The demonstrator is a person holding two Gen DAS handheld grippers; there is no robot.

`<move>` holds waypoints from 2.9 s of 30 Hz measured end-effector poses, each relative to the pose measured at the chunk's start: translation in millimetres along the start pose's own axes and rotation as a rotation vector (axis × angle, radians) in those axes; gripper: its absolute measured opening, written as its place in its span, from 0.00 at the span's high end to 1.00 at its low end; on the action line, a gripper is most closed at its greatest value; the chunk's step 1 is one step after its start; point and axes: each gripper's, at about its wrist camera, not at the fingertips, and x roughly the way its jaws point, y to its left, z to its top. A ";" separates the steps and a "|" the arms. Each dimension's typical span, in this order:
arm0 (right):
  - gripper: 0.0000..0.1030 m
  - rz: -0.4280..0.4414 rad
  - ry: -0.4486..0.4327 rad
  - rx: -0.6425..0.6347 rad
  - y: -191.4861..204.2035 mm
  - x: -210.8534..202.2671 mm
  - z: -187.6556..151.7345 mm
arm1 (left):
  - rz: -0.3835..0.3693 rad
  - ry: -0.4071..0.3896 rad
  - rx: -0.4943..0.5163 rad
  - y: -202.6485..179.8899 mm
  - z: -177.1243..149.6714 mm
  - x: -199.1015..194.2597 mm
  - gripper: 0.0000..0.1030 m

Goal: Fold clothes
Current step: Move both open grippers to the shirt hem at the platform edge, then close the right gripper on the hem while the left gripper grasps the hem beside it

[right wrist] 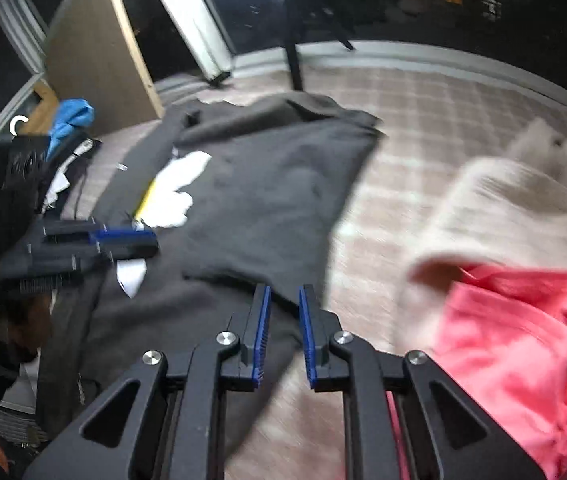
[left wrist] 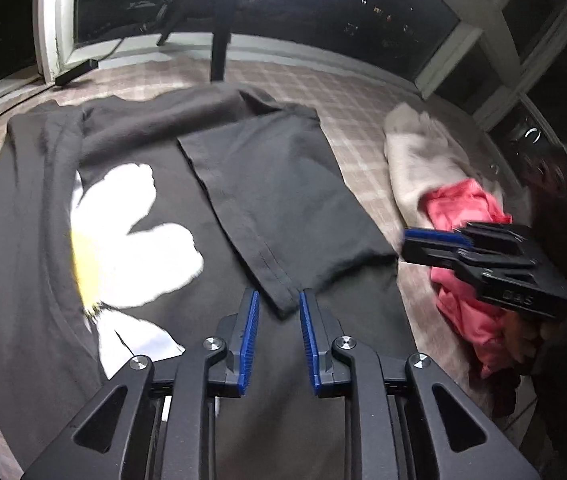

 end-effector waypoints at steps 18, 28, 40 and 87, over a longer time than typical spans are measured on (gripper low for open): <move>0.82 -0.091 -0.275 0.218 9.3 -285.7 -107.1 | 0.052 -0.119 0.133 -31.9 -121.7 -167.7 0.70; 0.68 -0.014 -0.094 0.234 98.0 -253.4 -280.0 | -0.050 0.006 0.222 -103.4 -258.5 -158.9 0.69; 0.68 -0.163 0.009 -0.008 159.1 -138.6 -334.2 | 0.085 0.123 0.417 -135.5 -340.5 -109.3 0.69; 0.94 0.094 0.026 0.176 129.2 -168.7 -333.4 | 0.036 0.008 0.743 -235.0 -348.7 -78.3 0.58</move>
